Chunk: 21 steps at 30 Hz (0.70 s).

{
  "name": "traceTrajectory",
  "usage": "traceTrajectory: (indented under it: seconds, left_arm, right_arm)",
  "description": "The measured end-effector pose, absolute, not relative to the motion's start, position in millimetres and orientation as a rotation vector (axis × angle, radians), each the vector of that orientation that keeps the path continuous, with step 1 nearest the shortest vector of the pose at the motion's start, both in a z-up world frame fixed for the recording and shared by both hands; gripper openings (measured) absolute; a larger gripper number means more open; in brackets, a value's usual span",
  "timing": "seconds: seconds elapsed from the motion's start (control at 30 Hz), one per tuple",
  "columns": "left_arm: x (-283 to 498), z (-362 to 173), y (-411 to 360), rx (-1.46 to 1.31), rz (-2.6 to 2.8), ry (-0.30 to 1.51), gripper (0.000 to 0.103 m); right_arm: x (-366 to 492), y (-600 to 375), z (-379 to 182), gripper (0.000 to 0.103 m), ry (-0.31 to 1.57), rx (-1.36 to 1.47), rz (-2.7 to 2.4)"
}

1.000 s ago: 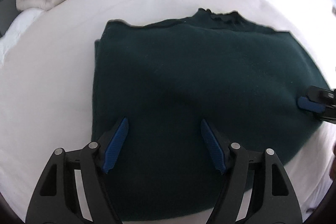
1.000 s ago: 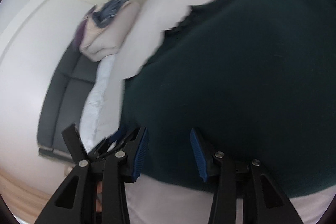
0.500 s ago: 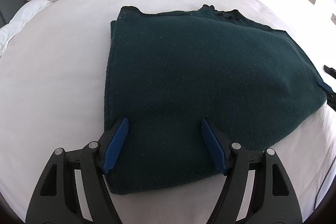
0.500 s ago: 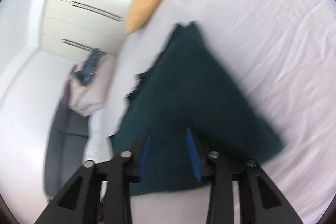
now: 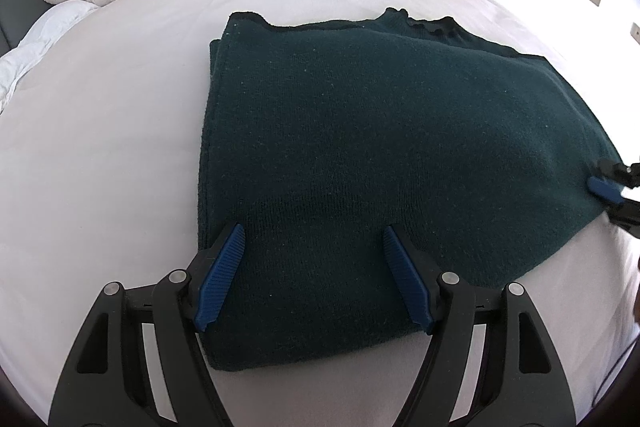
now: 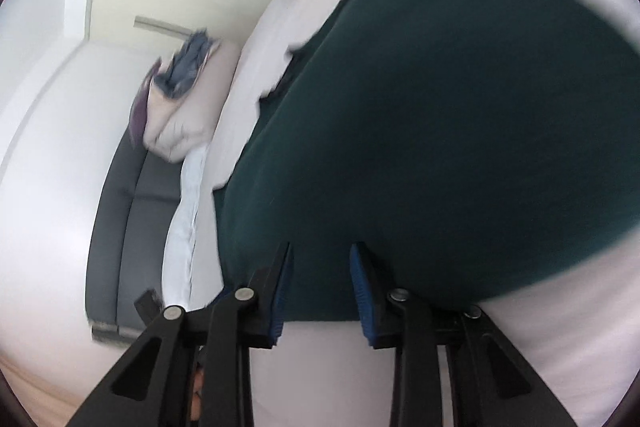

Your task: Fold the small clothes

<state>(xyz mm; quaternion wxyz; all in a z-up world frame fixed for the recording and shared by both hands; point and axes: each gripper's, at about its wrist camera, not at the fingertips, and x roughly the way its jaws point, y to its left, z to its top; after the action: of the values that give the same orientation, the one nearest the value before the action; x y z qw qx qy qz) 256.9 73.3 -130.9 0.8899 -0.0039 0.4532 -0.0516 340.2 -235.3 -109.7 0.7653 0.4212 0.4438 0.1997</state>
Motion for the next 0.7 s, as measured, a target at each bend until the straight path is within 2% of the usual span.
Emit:
traceTrajectory:
  seconds: [0.2,0.37,0.57,0.7]
  left_arm:
    - [257.0,-130.1,76.0,-0.022,-0.116,0.937,0.072]
    - [255.6,-128.8,78.7,-0.034,-0.124,0.937,0.072]
    - [245.1,-115.1,90.3,-0.115,-0.139,0.941,0.071]
    - [248.9,-80.3,104.0,-0.235,-0.161,0.866,0.071]
  right_arm:
    - [313.6,-316.7,-101.5,0.035,0.860,0.985,0.190]
    - [289.0,-329.1,-84.2,0.048,0.820,0.962,0.131]
    - [290.4,-280.4,-63.4,0.049,0.839,0.905,0.270]
    - [311.4,-227.7,-54.3,0.049,0.867,0.842,0.405]
